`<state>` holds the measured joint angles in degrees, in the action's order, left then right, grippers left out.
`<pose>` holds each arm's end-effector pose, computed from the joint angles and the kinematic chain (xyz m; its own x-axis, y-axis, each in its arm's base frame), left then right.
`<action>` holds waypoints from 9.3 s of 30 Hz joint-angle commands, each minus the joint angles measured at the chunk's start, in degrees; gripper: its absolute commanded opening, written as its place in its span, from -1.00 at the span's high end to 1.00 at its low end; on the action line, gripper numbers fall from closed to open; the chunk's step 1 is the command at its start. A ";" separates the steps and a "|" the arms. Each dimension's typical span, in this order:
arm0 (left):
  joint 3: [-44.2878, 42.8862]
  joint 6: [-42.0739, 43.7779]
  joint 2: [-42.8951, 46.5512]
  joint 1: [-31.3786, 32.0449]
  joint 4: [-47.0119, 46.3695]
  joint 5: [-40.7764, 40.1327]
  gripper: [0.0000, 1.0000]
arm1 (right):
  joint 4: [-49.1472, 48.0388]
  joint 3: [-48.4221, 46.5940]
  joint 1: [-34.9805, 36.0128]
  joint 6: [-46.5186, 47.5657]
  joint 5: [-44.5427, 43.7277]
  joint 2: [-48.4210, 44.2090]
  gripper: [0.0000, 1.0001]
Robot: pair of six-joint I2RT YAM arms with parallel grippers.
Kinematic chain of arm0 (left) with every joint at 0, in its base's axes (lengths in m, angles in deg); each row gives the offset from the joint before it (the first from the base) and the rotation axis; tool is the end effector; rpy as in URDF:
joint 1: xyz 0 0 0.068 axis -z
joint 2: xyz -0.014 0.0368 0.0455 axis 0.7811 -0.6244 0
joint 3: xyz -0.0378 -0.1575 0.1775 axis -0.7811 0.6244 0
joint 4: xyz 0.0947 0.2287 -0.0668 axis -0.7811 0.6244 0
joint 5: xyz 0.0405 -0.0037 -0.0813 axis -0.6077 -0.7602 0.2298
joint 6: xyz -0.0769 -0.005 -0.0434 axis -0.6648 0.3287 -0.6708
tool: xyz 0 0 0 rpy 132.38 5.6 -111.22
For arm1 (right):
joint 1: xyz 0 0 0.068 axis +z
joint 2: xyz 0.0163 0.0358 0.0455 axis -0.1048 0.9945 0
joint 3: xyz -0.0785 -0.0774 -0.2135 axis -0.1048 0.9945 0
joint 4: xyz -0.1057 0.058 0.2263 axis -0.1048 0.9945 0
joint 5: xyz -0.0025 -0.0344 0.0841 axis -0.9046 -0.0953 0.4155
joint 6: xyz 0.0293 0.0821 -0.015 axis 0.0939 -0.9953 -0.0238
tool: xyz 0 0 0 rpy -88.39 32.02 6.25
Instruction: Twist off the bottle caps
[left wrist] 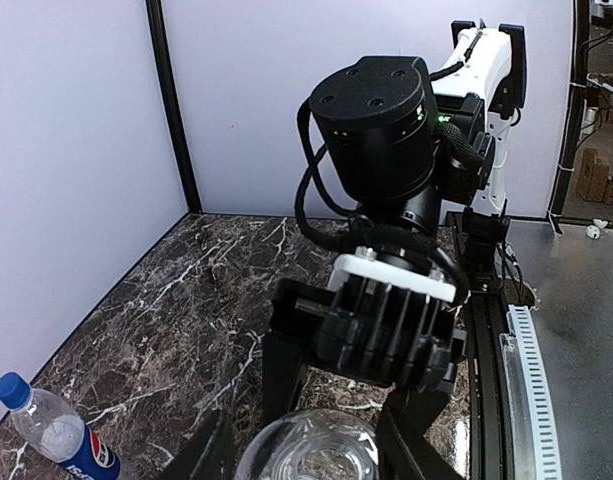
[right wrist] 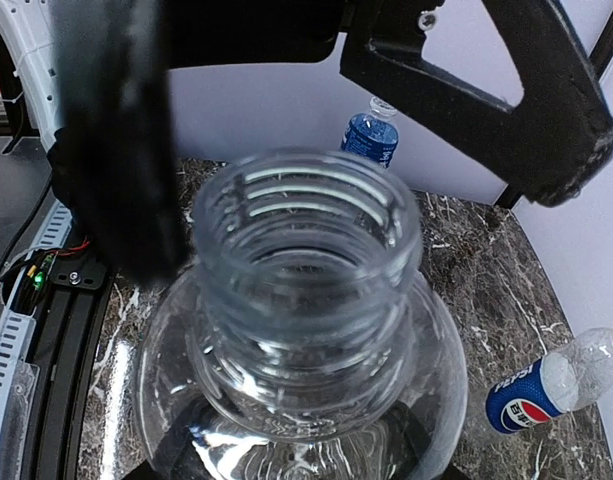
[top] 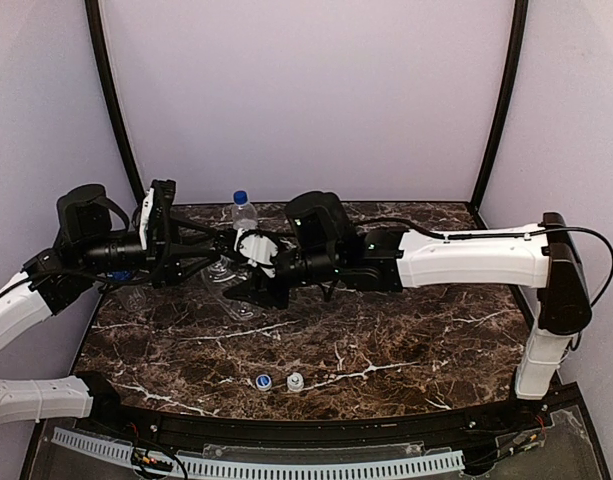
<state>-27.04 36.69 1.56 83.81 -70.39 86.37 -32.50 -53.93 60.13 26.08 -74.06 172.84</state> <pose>0.1781 -0.1731 0.3320 0.1209 0.0978 -0.9878 0.9460 0.2901 0.1444 0.1701 0.4332 0.2596 0.1756 -0.3670 -0.9135 -0.9748 0.0649 -0.2134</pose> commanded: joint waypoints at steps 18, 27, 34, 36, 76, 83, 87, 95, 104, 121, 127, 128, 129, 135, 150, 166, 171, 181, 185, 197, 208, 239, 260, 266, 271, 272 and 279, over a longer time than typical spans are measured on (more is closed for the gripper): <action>-0.64 -2.47 -0.28 -0.19 1.41 -1.94 0.99 | 0.87 -4.68 0.54 -0.28 -1.10 0.83 0.02; -3.09 -2.61 -2.84 -8.51 5.75 -28.97 0.99 | -0.86 -0.92 -0.39 -3.44 -11.67 -2.58 -0.97; -0.01 -9.63 -7.07 -23.43 1.56 -25.24 0.99 | -4.55 3.44 -0.46 -2.86 -10.67 -5.50 -0.97; 2.70 -10.26 -8.44 -25.24 -1.96 -24.67 0.99 | -5.06 4.06 -0.42 -2.33 -10.57 -5.97 -0.97; 19.62 -9.42 -5.99 -30.51 -13.95 -23.82 -0.35 | -3.70 2.40 -0.94 2.32 -7.56 -4.75 -0.97; 17.31 -5.70 -4.83 -30.51 -13.48 -20.05 -0.64 | -2.29 0.13 -1.91 -0.45 -11.98 -3.49 -0.97; 14.28 -2.87 -3.17 -30.52 -14.10 -16.33 -0.92 | 3.36 -7.93 -5.51 -5.81 -15.85 0.63 -0.97; 9.07 -2.55 1.34 -30.43 -14.82 -12.58 -0.98 | 11.99 -28.18 -12.70 -15.43 -16.71 14.09 -0.97; 13.67 -8.71 8.59 -29.53 -8.79 -0.09 -0.97 | 9.23 -43.60 -14.03 -11.45 -9.54 27.17 -0.95; 18.07 -8.71 12.96 -28.27 -7.93 -1.57 -0.95 | -0.45 -50.29 -16.10 -11.84 -10.77 39.46 -0.04; 18.32 -8.20 12.79 -28.14 -8.24 -1.24 -0.95 | -1.40 -46.27 -16.05 -11.29 -5.92 36.82 0.53; 18.47 -8.15 12.70 -28.10 -8.28 -1.20 -0.95 | -1.37 -45.41 -16.05 -11.09 -4.99 36.25 0.63; 18.51 -8.03 12.69 -28.11 -8.31 -1.19 -0.95 | -2.07 -44.60 -16.05 -10.98 -4.43 35.62 0.72; 18.47 -7.20 12.32 -28.07 -7.42 -0.87 -0.94 | -1.81 -43.75 -16.06 -11.84 -1.13 32.32 1.00; 7.63 3.13 1.29 -12.05 2.49 -2.55 -0.97 | -3.28 -19.31 -7.43 -18.42 9.63 2.91 1.00; 3.41 -2.27 -5.01 -5.61 -6.19 1.52 -0.62 | -10.55 -14.81 -5.51 -23.46 7.81 -0.13 1.00; 3.80 -3.51 -5.70 -4.80 -8.59 1.27 -0.63 | -11.03 -15.05 -5.51 -23.86 8.25 0.03 1.00; 4.79 -2.79 -5.32 -4.71 -9.37 -2.38 -0.03 | -8.65 -14.96 -5.64 -25.14 8.00 -0.70 0.17; 4.79 4.52 -4.89 -4.74 -5.60 -12.58 0.03 | -3.71 -14.87 -5.99 -26.99 2.44 -4.16 -0.35; 4.66 24.45 -6.22 -0.07 -8.52 -36.34 0.20 | 19.87 -25.04 -6.56 -37.96 -7.58 -2.41 -0.69; 4.37 26.31 -7.60 1.74 -9.46 -37.62 0.20 | 22.59 -28.96 -6.57 -37.44 -6.05 1.05 -0.34; 0.07 18.17 -8.03 2.12 12.36 9.38 0.28 | 38.31 -19.74 -2.59 19.53 20.82 -2.52 1.00; -0.44 19.51 -11.43 5.11 15.68 8.85 0.33 | 41.26 -13.93 2.56 44.22 1.15 -5.04 0.71; 1.07 17.49 -10.49 5.15 9.87 -1.49 0.39 | 28.61 -8.72 1.37 32.01 -2.85 -11.04 -0.31; 2.76 17.74 -10.21 5.10 2.83 -13.26 0.41 | 20.26 -5.43 -2.15 17.49 -2.27 -16.33 -0.97; 3.37 17.80 -10.19 5.15 1.69 -14.78 0.40 | 19.61 -5.44 -3.02 13.80 -0.86 -16.93 -0.97; 6.09 18.83 -10.63 5.16 -13.44 -33.55 0.35 | 22.92 -17.37 -6.96 -22.20 -4.56 -10.96 -0.90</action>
<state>-22.87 55.12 -9.74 88.88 -72.73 65.46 -9.18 -64.23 54.45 28.70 -75.22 157.89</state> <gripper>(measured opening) 0.347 0.975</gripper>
